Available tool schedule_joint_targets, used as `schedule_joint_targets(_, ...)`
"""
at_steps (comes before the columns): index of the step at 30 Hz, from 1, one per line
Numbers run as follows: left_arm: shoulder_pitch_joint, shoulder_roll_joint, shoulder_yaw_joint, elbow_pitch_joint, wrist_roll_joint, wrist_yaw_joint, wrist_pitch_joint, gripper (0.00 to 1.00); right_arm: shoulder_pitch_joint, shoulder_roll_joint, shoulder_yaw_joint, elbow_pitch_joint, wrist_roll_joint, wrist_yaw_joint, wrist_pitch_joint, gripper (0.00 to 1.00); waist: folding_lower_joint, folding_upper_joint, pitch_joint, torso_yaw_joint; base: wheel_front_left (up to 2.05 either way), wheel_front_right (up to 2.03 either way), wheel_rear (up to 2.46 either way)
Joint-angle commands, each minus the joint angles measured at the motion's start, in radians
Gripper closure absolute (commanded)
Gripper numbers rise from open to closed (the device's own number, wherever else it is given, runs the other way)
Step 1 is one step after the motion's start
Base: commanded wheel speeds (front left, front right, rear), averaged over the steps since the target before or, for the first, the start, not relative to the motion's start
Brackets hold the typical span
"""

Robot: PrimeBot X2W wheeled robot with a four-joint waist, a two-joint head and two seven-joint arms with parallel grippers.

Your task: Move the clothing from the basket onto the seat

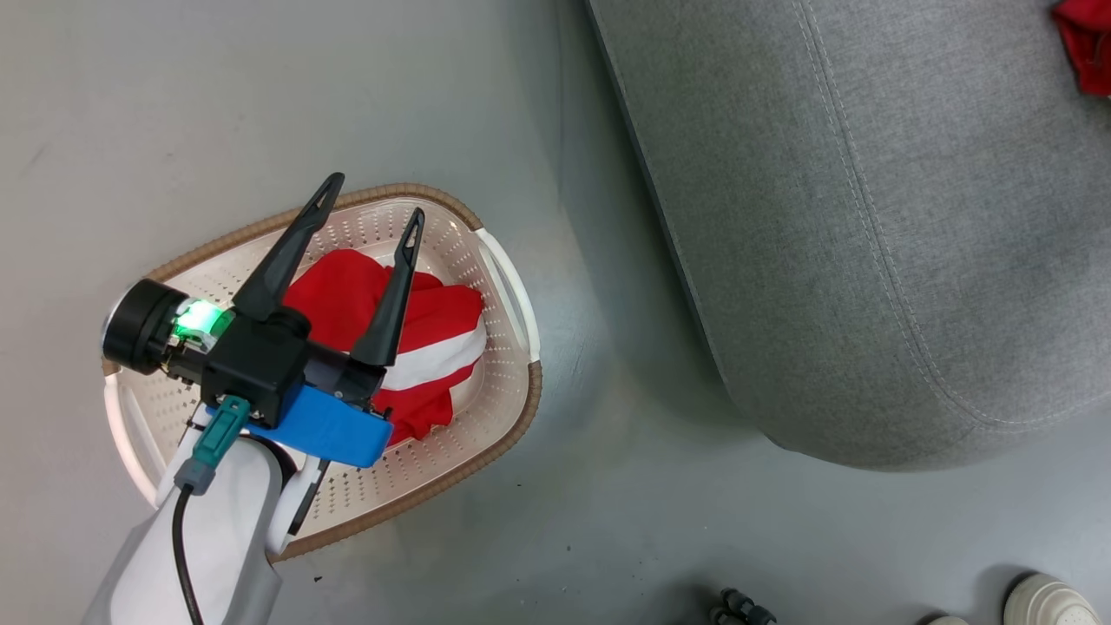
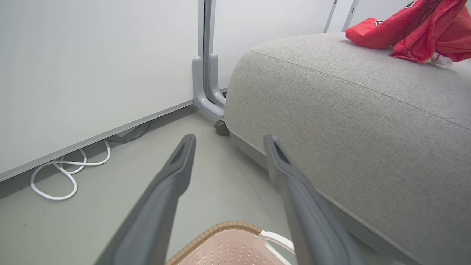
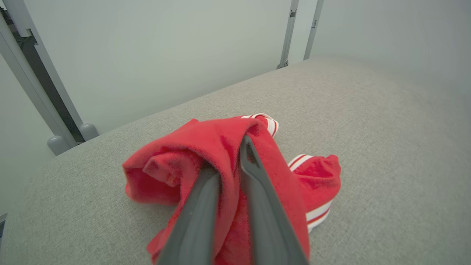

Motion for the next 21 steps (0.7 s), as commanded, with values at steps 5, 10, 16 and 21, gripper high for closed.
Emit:
schedule_joint_targets(5,-0.014,0.002,-0.007,0.004,-0.004,0.006,-0.003,0.0,-0.009,-0.001,0.002,0.012,-0.01,0.0,0.0,0.0,0.0,0.0,-0.002,0.004,0.0,0.0,0.0)
schedule_joint_targets(10,-0.016,0.002,-0.01,0.014,-0.009,0.007,-0.009,0.0,-0.008,-0.009,0.003,0.02,-0.002,0.0,-0.007,0.0,0.0,0.0,-0.011,0.006,0.0,0.0,0.0)
schedule_joint_targets(16,-0.008,-0.02,-0.015,0.05,-0.025,0.012,-0.025,0.0,0.026,-0.012,0.025,0.036,-0.019,0.0,-0.015,0.0,0.0,0.0,-0.06,0.012,0.0,0.0,0.0)
schedule_joint_targets(21,0.013,-0.056,-0.015,0.099,-0.046,0.015,-0.042,0.0,0.078,-0.019,0.065,0.041,-0.03,0.0,-0.012,0.0,0.0,0.0,-0.14,0.031,0.0,0.0,0.0)
